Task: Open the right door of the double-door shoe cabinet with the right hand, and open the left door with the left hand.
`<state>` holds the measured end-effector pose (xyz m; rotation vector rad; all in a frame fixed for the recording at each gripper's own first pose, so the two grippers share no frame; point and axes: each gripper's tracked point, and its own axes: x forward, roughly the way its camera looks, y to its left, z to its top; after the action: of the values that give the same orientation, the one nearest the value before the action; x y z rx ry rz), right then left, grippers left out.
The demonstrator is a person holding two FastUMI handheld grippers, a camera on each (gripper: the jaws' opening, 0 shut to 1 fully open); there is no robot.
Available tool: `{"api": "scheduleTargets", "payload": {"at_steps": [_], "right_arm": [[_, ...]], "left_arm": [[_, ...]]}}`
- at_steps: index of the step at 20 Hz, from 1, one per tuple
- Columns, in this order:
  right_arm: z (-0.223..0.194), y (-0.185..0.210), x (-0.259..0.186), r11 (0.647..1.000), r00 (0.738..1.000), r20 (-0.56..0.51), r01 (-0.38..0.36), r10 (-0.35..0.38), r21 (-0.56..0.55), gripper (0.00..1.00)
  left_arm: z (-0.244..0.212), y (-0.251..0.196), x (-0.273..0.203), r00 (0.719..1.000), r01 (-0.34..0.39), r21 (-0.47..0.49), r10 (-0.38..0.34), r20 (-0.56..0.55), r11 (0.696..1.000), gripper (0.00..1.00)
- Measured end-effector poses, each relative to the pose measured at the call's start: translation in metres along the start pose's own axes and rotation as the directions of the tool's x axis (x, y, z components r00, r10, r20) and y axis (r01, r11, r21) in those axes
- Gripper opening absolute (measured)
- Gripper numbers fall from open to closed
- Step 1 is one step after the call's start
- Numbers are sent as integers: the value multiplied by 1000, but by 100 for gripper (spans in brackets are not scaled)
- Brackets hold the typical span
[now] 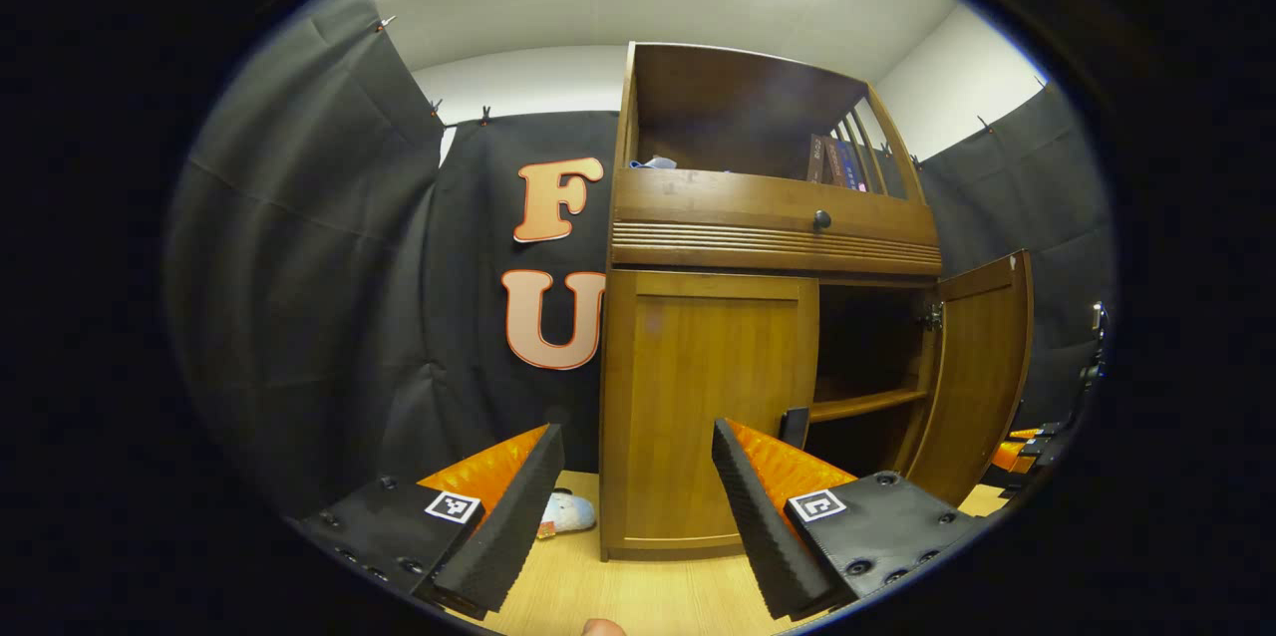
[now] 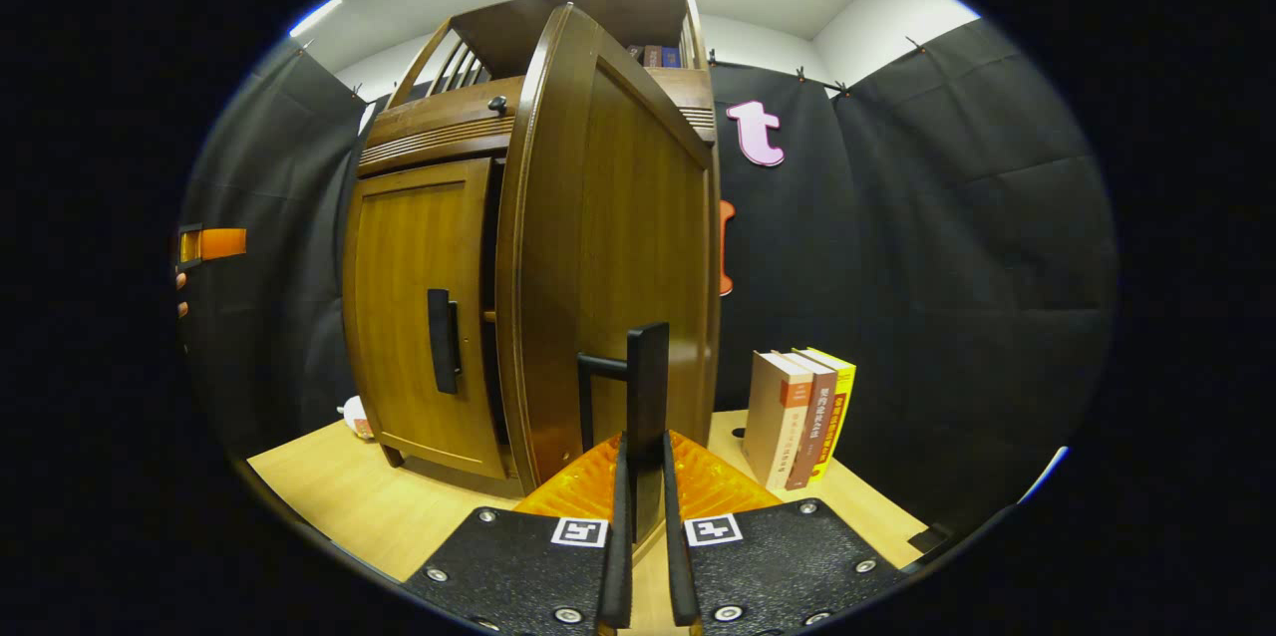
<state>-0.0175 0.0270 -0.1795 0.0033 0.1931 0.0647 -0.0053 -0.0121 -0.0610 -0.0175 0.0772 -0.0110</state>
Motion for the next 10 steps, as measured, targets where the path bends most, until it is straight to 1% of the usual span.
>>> {"api": "scheduleTargets", "payload": {"at_steps": [1,2,3,4,6,7,8,10], "right_arm": [[1,-12,-5,1000,1000,6,23,-23,-7,14],[0,-23,-7,999,999,8,40,-40,-20,14],[-1,-34,-8,998,998,11,57,-56,-23,1],[-1,-43,-8,998,998,10,67,-67,-20,4],[-1,-55,-8,998,998,7,58,-58,-2,3],[-1,-58,-8,999,999,8,50,-51,2,3],[0,-62,-8,999,999,8,47,-47,-1,2],[-1,-73,-8,1000,1000,9,28,-28,7,3]], "left_arm": [[-2,-7,2,1000,8,2,-8,-3,1000,94],[-3,-15,5,1000,14,3,-14,-6,1000,94],[-4,-22,9,1000,19,1,-19,-7,1000,95],[-7,-30,12,1000,28,-4,-28,-8,1000,96],[-10,-50,22,998,57,-20,-57,-12,998,97],[-13,-60,26,997,73,-28,-73,-16,997,94],[-15,-70,29,996,87,-33,-87,-19,996,94],[-18,-84,36,995,94,-24,-95,-26,995,94]]}}
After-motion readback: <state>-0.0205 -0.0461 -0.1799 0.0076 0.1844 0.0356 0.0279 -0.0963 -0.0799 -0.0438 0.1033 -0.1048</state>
